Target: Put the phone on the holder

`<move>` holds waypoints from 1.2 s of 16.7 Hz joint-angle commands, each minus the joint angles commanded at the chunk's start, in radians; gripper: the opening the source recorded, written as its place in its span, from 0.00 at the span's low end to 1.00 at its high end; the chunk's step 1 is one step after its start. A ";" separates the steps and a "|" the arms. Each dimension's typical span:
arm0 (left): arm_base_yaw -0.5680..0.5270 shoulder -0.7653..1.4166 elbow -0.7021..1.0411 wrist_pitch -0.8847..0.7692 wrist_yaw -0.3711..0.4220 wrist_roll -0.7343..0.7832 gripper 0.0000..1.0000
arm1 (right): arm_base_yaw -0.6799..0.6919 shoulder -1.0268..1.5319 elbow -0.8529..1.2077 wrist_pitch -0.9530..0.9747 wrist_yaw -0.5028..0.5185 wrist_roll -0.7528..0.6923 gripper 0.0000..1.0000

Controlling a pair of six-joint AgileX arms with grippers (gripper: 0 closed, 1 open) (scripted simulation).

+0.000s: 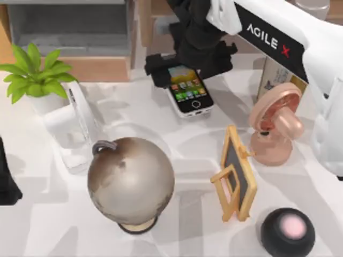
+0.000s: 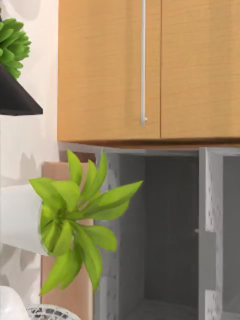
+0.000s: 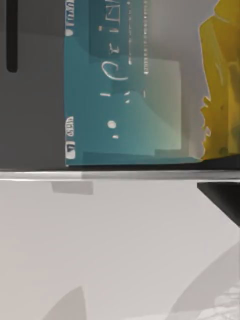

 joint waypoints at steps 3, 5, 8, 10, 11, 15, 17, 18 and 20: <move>0.000 0.000 0.000 0.000 0.000 0.000 1.00 | 0.002 -0.156 -0.115 0.067 -0.085 -0.049 0.00; 0.000 0.000 0.000 0.000 0.000 0.000 1.00 | -0.017 -0.280 -0.210 0.136 -0.153 -0.088 0.00; 0.000 0.000 0.000 0.000 0.000 0.000 1.00 | -0.084 -0.482 -0.372 0.275 -0.263 -0.155 0.00; 0.000 0.000 0.000 0.000 0.000 0.000 1.00 | -0.149 -0.617 -0.490 0.385 -0.341 -0.203 0.00; 0.000 0.000 0.000 0.000 0.000 0.000 1.00 | -0.187 -0.683 -0.553 0.444 -0.380 -0.226 0.00; 0.000 0.000 0.000 0.000 0.000 0.000 1.00 | -0.371 -0.915 -0.826 0.692 -0.532 -0.320 0.00; 0.000 0.000 0.000 0.000 0.000 0.000 1.00 | -0.477 -1.006 -0.976 0.819 -0.602 -0.362 0.00; 0.000 0.000 0.000 0.000 0.000 0.000 1.00 | -0.533 -1.044 -1.054 0.882 -0.635 -0.381 0.00; 0.000 0.000 0.000 0.000 0.000 0.000 1.00 | -0.644 -1.108 -1.209 1.007 -0.698 -0.417 0.00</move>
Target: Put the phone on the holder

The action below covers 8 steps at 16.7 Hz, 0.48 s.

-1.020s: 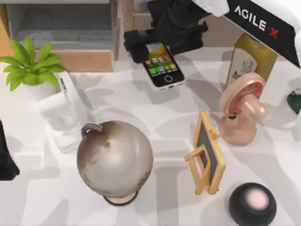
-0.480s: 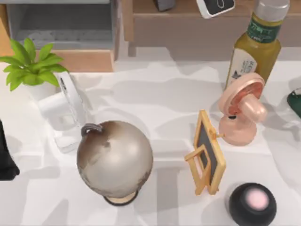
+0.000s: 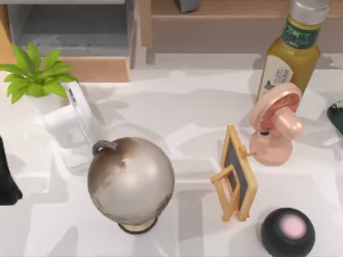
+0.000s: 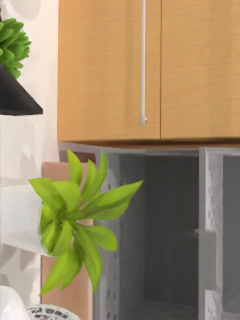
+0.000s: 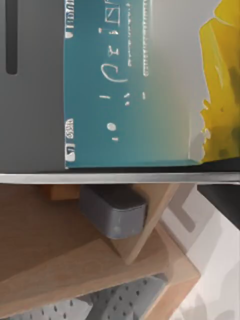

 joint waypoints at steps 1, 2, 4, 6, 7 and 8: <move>0.000 0.000 0.000 0.000 0.000 0.000 1.00 | -0.055 -0.027 -0.078 0.061 -0.029 -0.016 0.00; 0.000 0.000 0.000 0.000 0.000 0.000 1.00 | -0.108 -0.050 -0.153 0.119 -0.056 -0.031 0.00; 0.000 0.000 0.000 0.000 0.000 0.000 1.00 | -0.208 -0.087 -0.299 0.230 -0.106 -0.058 0.00; 0.000 0.000 0.000 0.000 0.000 0.000 1.00 | -0.295 -0.112 -0.429 0.327 -0.148 -0.079 0.00; 0.000 0.000 0.000 0.000 0.000 0.000 1.00 | -0.333 -0.122 -0.487 0.369 -0.166 -0.088 0.00; 0.000 0.000 0.000 0.000 0.000 0.000 1.00 | -0.367 -0.129 -0.540 0.408 -0.182 -0.096 0.00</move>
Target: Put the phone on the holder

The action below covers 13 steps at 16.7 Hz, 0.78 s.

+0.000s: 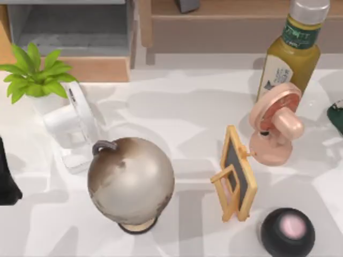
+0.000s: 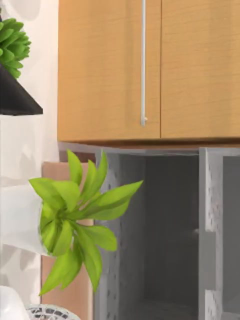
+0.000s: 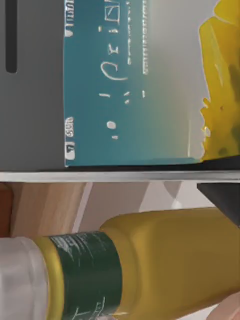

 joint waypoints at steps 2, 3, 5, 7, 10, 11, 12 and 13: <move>0.000 0.000 0.000 0.000 0.000 0.000 1.00 | -0.051 -0.008 -0.083 0.061 -0.024 -0.011 0.00; 0.000 0.000 0.000 0.000 0.000 0.000 1.00 | -0.069 -0.011 -0.114 0.083 -0.032 -0.015 0.00; 0.000 0.000 0.000 0.000 0.000 0.000 1.00 | -0.090 -0.013 -0.149 0.110 -0.041 -0.018 0.00; 0.000 0.000 0.000 0.000 0.000 0.000 1.00 | -0.092 -0.013 -0.153 0.113 -0.042 -0.019 0.00; 0.000 0.000 0.000 0.000 0.000 0.000 1.00 | -0.092 -0.013 -0.153 0.113 -0.042 -0.019 0.00; 0.000 0.000 0.000 0.000 0.000 0.000 1.00 | -0.088 -0.008 -0.151 0.110 -0.041 -0.017 0.00; 0.000 0.000 0.000 0.000 0.000 0.000 1.00 | -0.088 -0.008 -0.149 0.113 -0.039 -0.016 0.00; 0.000 0.000 0.000 0.000 0.000 0.000 1.00 | -0.087 -0.006 -0.141 0.125 -0.031 -0.013 0.00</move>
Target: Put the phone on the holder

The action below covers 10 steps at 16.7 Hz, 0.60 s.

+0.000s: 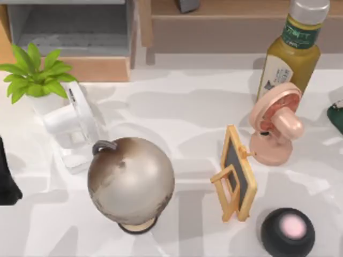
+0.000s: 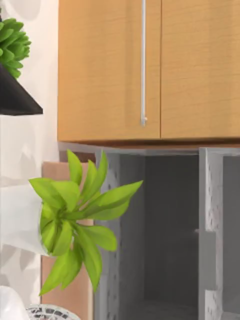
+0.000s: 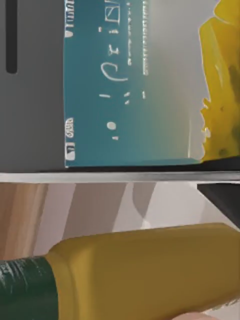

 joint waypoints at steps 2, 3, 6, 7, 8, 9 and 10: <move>0.000 0.000 0.000 0.000 0.000 0.000 1.00 | 0.021 0.018 0.018 0.036 0.020 0.013 0.00; 0.000 0.000 0.000 0.000 0.000 0.000 1.00 | 0.038 0.036 0.025 0.056 0.031 0.022 0.00; 0.000 0.000 0.000 0.000 0.000 0.000 1.00 | 0.097 0.108 0.038 0.112 0.079 0.051 0.00; 0.000 0.000 0.000 0.000 0.000 0.000 1.00 | 0.112 0.130 0.041 0.127 0.096 0.058 0.00; 0.000 0.000 0.000 0.000 0.000 0.000 1.00 | 0.125 0.147 0.044 0.141 0.110 0.064 0.00; 0.000 0.000 0.000 0.000 0.000 0.000 1.00 | 0.133 0.158 0.047 0.150 0.121 0.068 0.00; 0.000 0.000 0.000 0.000 0.000 0.000 1.00 | 0.137 0.162 0.047 0.155 0.126 0.070 0.00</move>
